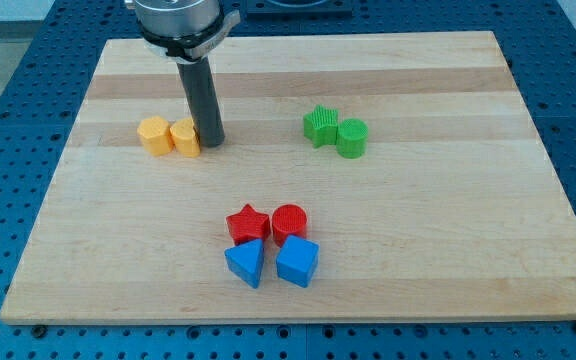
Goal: Place the blue triangle to the right of the yellow heart
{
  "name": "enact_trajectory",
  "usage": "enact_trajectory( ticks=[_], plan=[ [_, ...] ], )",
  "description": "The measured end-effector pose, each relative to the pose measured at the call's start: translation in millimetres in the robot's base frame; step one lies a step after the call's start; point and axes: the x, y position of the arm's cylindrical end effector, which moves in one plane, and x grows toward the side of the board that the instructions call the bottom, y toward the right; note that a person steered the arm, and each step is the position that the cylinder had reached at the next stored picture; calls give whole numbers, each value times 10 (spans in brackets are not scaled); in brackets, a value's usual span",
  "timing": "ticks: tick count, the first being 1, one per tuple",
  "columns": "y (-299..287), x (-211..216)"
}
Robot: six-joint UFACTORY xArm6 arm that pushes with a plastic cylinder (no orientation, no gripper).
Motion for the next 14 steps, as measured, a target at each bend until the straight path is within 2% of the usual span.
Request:
enact_trajectory(
  ticks=[3, 6, 7, 9, 10, 12, 14],
  plan=[
    [52, 803],
    [-152, 2011],
    [1, 2145],
    [764, 2149],
    [890, 2136],
    [788, 2039],
    [445, 1897]
  ],
)
